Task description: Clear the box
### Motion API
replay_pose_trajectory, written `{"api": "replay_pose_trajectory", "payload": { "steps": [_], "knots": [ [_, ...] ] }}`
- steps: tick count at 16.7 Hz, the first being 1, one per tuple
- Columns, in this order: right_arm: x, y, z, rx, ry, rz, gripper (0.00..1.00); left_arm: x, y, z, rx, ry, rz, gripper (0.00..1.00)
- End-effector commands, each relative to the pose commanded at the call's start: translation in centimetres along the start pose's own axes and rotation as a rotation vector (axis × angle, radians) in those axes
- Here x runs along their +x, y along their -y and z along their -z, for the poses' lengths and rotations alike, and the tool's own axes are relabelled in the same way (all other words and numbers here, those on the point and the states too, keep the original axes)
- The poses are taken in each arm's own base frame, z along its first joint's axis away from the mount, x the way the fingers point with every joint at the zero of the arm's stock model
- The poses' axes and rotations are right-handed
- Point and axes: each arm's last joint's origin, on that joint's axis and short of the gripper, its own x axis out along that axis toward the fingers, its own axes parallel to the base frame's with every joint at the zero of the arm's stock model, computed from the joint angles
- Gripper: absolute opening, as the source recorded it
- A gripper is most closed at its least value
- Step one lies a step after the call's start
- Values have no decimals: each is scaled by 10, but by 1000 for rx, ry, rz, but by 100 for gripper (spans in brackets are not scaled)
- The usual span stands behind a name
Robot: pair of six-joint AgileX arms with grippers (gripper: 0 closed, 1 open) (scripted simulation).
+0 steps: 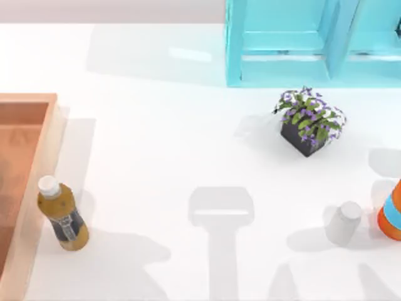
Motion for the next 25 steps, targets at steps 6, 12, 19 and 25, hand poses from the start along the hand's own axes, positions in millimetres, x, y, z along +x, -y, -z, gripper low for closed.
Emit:
{"api": "replay_pose_trajectory", "payload": {
  "steps": [6, 12, 19, 25],
  "knots": [
    [0, 0, 0, 0, 0, 0, 100, 0, 0, 0, 0, 0, 0, 0],
    [0, 0, 0, 0, 0, 0, 100, -10, -1, -4, 0, 4, 0, 0],
    [0, 0, 0, 0, 0, 0, 100, -96, -2, -6, 1, -18, 8, 0],
    [0, 0, 0, 0, 0, 0, 100, -131, 1, 0, 2, 2, 0, 0]
  ]
}}
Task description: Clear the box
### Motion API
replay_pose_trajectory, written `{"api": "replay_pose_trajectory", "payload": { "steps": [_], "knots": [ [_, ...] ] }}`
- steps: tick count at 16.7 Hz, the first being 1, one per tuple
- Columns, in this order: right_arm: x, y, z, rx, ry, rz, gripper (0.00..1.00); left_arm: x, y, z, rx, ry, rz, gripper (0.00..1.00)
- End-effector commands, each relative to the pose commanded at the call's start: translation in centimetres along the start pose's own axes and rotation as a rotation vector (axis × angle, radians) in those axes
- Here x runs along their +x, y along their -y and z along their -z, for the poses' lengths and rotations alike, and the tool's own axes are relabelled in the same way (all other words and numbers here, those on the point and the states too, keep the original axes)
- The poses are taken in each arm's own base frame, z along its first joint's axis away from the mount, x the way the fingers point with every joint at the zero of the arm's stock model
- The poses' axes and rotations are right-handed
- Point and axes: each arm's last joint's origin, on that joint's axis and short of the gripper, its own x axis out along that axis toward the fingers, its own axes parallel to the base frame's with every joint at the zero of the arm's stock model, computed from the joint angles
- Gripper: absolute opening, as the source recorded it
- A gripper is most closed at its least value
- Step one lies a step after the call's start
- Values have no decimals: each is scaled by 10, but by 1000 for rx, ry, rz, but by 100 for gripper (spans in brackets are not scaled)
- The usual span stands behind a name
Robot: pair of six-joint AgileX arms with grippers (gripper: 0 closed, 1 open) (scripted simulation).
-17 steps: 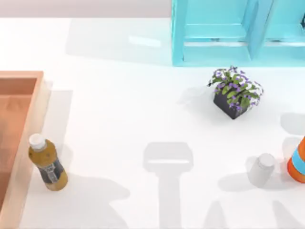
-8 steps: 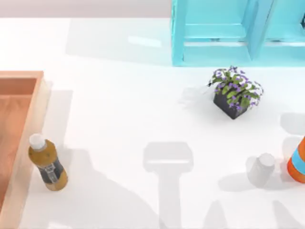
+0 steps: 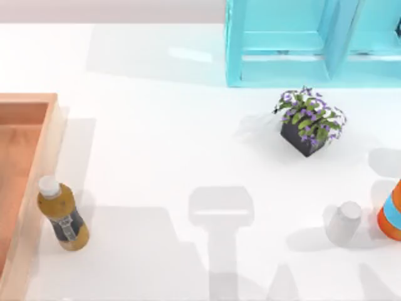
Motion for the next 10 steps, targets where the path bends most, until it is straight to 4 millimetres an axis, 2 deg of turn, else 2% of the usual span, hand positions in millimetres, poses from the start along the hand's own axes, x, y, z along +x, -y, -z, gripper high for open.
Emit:
{"api": "replay_pose_trajectory", "payload": {
  "steps": [3, 5, 7, 10],
  "knots": [
    [0, 0, 0, 0, 0, 0, 100, 2, -1, -1, -2, -3, 0, 0],
    [0, 0, 0, 0, 0, 0, 100, 2, 7, -7, -1, 11, -7, 0],
    [0, 0, 0, 0, 0, 0, 100, 2, 23, -19, 1, 40, -18, 0],
    [0, 0, 0, 0, 0, 0, 100, 5, 67, -42, 0, 97, -25, 0]
  ]
}}
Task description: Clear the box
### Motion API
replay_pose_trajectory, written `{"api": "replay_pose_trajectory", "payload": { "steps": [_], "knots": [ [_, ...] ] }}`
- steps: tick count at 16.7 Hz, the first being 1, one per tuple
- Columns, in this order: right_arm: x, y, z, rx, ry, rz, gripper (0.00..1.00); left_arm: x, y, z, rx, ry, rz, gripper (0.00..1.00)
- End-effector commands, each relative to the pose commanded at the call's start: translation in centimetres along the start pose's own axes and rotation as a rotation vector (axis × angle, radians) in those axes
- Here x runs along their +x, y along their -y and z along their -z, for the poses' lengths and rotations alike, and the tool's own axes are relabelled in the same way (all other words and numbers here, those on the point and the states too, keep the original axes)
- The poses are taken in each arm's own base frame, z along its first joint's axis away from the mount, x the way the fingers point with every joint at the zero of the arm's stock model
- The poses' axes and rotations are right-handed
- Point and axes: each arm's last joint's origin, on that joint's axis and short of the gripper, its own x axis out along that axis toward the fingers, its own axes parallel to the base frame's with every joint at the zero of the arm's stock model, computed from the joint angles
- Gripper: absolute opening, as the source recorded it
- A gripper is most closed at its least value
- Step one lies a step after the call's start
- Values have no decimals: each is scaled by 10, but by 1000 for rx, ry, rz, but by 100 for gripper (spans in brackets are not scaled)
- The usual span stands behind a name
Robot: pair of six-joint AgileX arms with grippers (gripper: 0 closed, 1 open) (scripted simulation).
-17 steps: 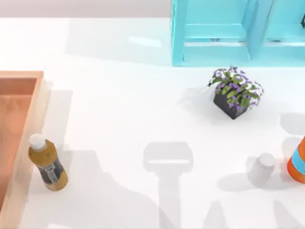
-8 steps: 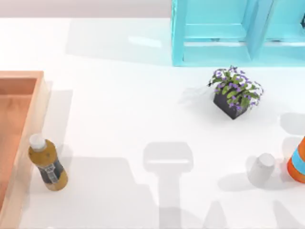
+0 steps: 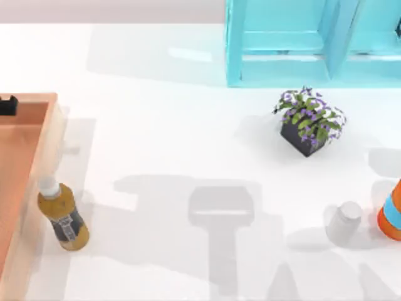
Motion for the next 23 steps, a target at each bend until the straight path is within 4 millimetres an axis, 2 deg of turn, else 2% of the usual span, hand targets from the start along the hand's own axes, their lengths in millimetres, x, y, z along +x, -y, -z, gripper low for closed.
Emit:
{"api": "replay_pose_trajectory", "payload": {
  "steps": [3, 6, 9, 12, 14, 16, 20, 23],
  "knots": [
    [0, 0, 0, 0, 0, 0, 100, 8, 63, -15, -6, 47, 18, 0],
    [0, 0, 0, 0, 0, 0, 100, 22, 135, -11, -10, 49, 50, 0],
    [0, 0, 0, 0, 0, 0, 100, 41, 201, 13, -9, 4, 63, 0],
    [0, 0, 0, 0, 0, 0, 100, 60, 247, 47, -5, -54, 47, 0],
    [0, 0, 0, 0, 0, 0, 100, 69, 265, 65, -2, -83, 29, 0],
    [0, 0, 0, 0, 0, 0, 100, 74, 272, 74, -1, -97, 18, 0],
    [0, 0, 0, 0, 0, 0, 100, 72, 272, 73, -2, -95, 20, 0],
    [0, 0, 0, 0, 0, 0, 100, 82, 272, 74, -3, -96, 19, 0]
  ]
}}
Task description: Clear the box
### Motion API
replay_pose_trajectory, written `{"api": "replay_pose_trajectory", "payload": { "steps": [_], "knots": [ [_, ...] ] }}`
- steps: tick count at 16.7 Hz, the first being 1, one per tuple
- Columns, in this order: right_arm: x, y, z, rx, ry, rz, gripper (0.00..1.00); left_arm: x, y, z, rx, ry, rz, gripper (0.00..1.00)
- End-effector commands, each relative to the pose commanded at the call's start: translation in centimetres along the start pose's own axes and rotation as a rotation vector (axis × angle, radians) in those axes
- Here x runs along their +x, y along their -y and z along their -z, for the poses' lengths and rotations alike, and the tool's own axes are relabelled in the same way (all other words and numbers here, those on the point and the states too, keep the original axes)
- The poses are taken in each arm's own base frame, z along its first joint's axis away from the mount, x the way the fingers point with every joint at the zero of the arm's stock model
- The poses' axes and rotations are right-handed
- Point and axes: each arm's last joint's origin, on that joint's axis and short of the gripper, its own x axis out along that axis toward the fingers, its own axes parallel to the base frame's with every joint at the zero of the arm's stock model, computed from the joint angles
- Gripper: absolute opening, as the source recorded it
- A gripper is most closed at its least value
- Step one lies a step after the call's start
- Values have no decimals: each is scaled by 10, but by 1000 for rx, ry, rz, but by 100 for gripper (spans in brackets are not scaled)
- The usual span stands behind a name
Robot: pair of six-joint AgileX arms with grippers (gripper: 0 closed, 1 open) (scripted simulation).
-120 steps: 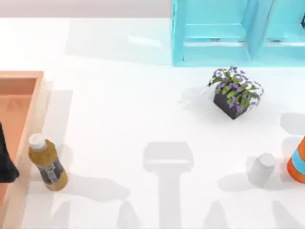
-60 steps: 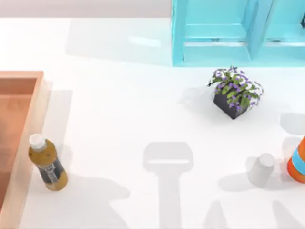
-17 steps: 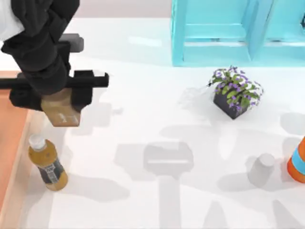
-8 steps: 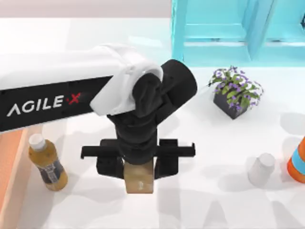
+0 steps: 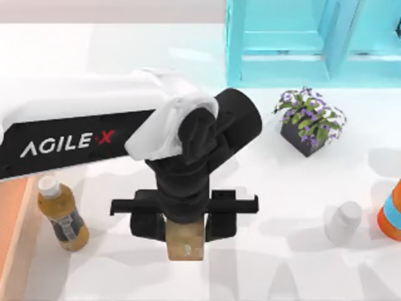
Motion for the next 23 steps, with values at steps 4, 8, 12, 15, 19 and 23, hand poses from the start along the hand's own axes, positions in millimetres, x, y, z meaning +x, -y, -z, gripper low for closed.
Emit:
{"api": "replay_pose_trajectory", "payload": {
  "steps": [4, 8, 12, 15, 19, 23],
  "knots": [
    [0, 0, 0, 0, 0, 0, 100, 26, 1, 1, 2, -1, -1, 0],
    [0, 0, 0, 0, 0, 0, 100, 37, 0, 2, 2, -3, -2, 0],
    [0, 0, 0, 0, 0, 0, 100, 37, 0, 2, 2, -3, -2, 15],
    [0, 0, 0, 0, 0, 0, 100, 37, 0, 2, 2, -3, -2, 38],
    [0, 0, 0, 0, 0, 0, 100, 37, 0, 2, 2, -3, -2, 68],
    [0, 0, 0, 0, 0, 0, 100, 37, 0, 2, 2, -3, -2, 98]
  ]
}}
